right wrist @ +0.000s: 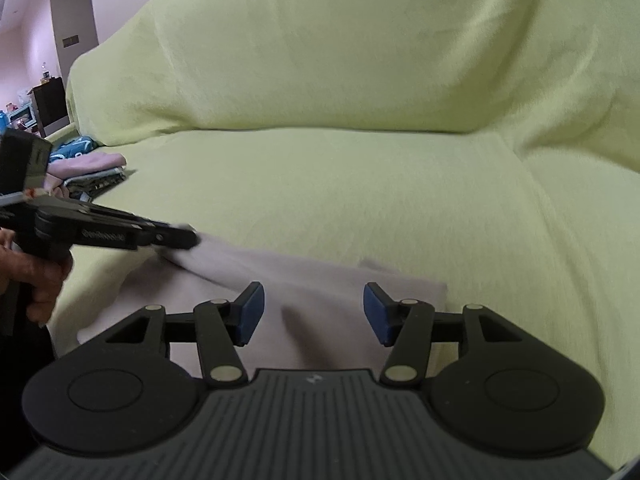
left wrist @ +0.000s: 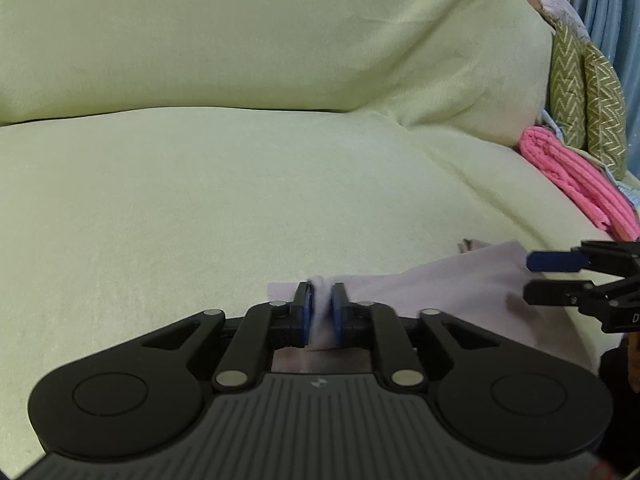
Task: Fold clothes
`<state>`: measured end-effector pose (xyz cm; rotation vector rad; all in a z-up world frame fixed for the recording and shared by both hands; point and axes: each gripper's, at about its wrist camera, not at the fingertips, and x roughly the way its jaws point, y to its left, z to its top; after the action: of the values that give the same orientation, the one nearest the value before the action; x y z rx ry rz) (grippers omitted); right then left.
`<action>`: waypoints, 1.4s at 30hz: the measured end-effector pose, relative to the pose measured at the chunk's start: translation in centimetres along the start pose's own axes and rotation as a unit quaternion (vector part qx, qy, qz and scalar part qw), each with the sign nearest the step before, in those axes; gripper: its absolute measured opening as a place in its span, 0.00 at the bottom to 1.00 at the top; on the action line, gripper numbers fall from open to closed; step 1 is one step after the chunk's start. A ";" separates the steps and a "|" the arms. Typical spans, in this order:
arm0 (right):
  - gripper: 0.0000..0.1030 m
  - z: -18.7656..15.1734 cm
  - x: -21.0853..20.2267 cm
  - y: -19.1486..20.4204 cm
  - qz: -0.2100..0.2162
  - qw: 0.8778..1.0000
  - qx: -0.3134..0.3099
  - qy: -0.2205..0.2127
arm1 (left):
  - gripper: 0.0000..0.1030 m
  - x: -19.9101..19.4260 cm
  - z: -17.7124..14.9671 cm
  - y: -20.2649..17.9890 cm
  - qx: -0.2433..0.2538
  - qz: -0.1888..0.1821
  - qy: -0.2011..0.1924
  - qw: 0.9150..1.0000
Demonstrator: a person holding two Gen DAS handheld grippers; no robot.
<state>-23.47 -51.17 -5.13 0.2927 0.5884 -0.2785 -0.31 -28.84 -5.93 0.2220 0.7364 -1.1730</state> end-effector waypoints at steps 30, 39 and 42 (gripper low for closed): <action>0.52 1.3 7.7 10.7 0.149 0.980 -0.123 0.040 | 0.40 3.1 4.2 5.1 0.001 -0.098 0.106 0.990; 0.00 0.3 6.6 11.9 0.175 0.973 -0.149 0.041 | 0.39 3.2 4.3 5.2 -0.003 -0.105 0.094 0.990; 0.01 -0.8 6.5 13.7 0.198 0.962 -0.181 0.051 | 0.38 3.2 4.3 5.2 -0.005 -0.106 0.092 0.990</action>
<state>-14.10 -39.34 -6.93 0.0654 0.6565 0.2315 6.68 -31.48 -5.80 0.2516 0.9455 -1.3626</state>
